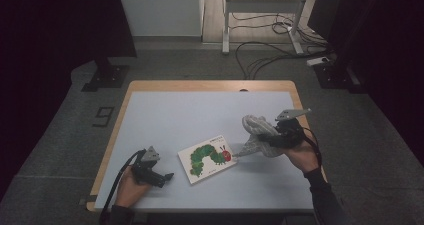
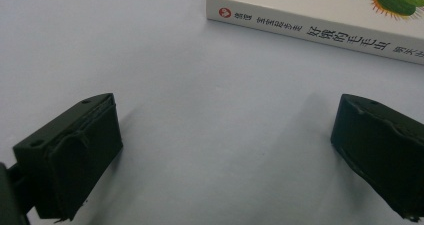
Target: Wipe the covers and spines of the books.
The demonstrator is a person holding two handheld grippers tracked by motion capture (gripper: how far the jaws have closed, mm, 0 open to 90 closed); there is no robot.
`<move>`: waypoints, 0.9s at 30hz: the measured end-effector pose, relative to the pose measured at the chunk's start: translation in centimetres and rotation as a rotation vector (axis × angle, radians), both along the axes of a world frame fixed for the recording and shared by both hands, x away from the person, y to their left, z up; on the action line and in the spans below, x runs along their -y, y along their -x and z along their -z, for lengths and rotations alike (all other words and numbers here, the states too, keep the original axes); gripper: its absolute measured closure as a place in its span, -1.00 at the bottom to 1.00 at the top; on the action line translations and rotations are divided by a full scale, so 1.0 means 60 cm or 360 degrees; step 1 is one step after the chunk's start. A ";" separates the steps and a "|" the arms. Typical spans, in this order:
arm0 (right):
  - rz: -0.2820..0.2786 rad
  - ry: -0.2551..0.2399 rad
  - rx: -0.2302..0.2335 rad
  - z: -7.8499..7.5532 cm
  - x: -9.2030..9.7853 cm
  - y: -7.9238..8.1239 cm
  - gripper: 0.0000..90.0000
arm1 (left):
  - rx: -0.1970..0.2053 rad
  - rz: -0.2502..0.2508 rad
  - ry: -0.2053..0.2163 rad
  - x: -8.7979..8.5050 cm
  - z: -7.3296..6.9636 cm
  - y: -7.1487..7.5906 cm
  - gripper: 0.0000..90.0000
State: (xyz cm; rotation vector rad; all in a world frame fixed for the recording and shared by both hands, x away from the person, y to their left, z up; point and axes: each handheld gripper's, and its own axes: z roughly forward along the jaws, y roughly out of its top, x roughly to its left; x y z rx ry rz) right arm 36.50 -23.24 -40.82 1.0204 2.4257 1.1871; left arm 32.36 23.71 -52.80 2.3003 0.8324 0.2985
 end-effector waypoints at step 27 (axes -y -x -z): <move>-0.0292 0.0091 -0.0059 0.074 -0.164 -0.030 0.23 | 0.0002 -0.0006 0.0007 0.000 0.000 0.000 -1.00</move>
